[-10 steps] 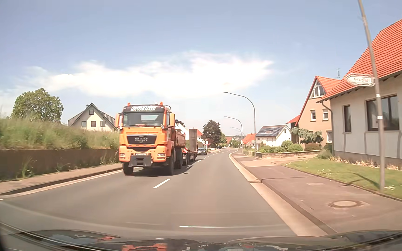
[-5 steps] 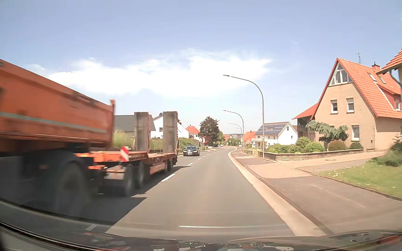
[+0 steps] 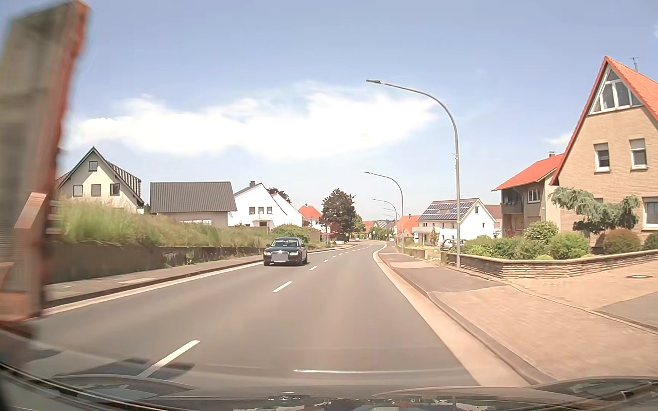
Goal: Follow the waypoints while adhering to traffic rules and regulations
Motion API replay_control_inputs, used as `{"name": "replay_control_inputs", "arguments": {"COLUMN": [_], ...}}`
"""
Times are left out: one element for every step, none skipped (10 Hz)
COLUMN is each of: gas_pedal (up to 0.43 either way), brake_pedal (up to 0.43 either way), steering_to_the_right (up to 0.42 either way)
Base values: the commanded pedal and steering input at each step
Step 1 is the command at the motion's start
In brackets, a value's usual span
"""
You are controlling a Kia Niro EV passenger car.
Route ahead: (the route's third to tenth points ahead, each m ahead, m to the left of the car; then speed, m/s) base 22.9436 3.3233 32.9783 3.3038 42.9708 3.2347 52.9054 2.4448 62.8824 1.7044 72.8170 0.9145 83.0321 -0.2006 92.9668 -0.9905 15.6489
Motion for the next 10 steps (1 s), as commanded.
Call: {"name": "replay_control_inputs", "arguments": {"gas_pedal": [0.13, 0.13, 0.13, 0.13, 0.13, 0.13, 0.13, 0.13, 0.13, 0.13], "brake_pedal": [0.0, 0.0, 0.0, 0.0, 0.0, 0.0, 0.0, 0.0, 0.0, 0.0], "steering_to_the_right": [0.003, 0.003, 0.003, 0.002, 0.002, 0.002, 0.002, 0.001, 0.001, 0.0]}}
